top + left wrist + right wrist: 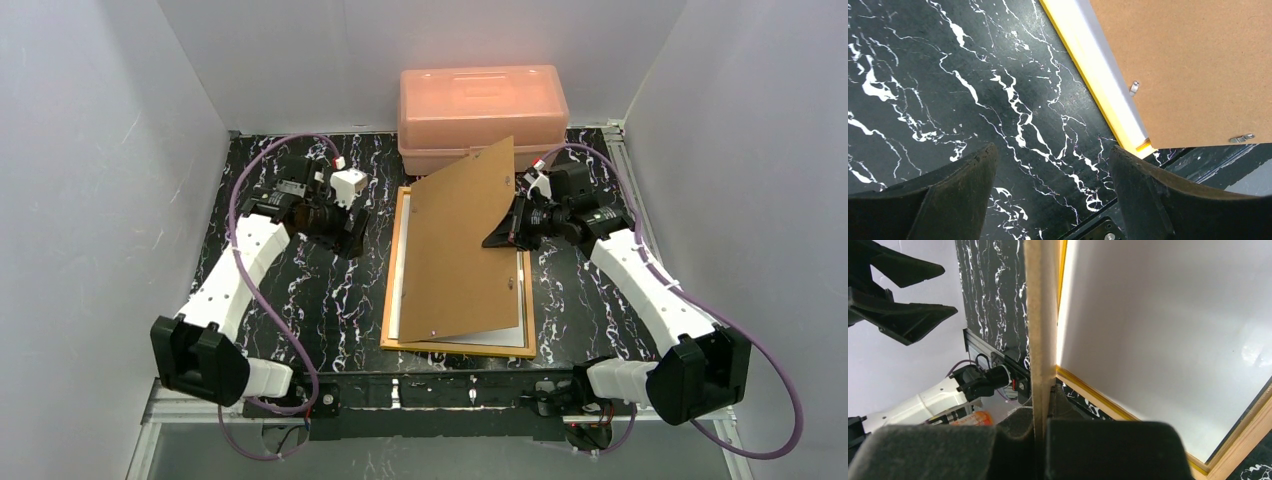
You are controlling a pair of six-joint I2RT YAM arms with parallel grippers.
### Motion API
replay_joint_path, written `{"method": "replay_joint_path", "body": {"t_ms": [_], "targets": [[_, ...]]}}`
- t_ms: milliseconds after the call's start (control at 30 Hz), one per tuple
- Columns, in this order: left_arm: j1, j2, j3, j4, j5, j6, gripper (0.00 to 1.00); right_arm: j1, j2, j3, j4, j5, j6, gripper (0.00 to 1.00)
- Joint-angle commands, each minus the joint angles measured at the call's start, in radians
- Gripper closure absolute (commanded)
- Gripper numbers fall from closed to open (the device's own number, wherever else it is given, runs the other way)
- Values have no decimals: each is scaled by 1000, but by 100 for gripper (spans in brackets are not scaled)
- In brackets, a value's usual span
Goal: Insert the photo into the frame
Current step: Place the photo frame item in the photo frame.
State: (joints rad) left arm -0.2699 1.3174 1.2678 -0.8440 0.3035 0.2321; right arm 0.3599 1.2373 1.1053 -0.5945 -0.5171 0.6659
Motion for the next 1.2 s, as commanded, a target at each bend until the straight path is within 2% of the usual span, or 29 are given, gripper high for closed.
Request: {"method": "replay_joint_path", "body": {"t_ms": [0, 167, 367, 533, 1033, 1167], "targets": [[8, 46, -21, 38, 40, -1, 21, -19, -5, -26, 164, -74, -15, 99], [9, 94, -43, 72, 33, 11, 24, -32, 10, -79, 249, -104, 5, 99], [9, 149, -80, 136, 34, 27, 36, -41, 30, -115, 318, -129, 29, 99], [10, 213, -54, 146, 76, -34, 45, -57, 44, -137, 347, -153, 29, 99], [11, 216, -86, 191, 72, -75, 43, -79, 58, -224, 417, -199, 44, 99], [11, 232, -77, 196, 61, -84, 47, -82, 74, -218, 422, -208, 33, 99]]}}
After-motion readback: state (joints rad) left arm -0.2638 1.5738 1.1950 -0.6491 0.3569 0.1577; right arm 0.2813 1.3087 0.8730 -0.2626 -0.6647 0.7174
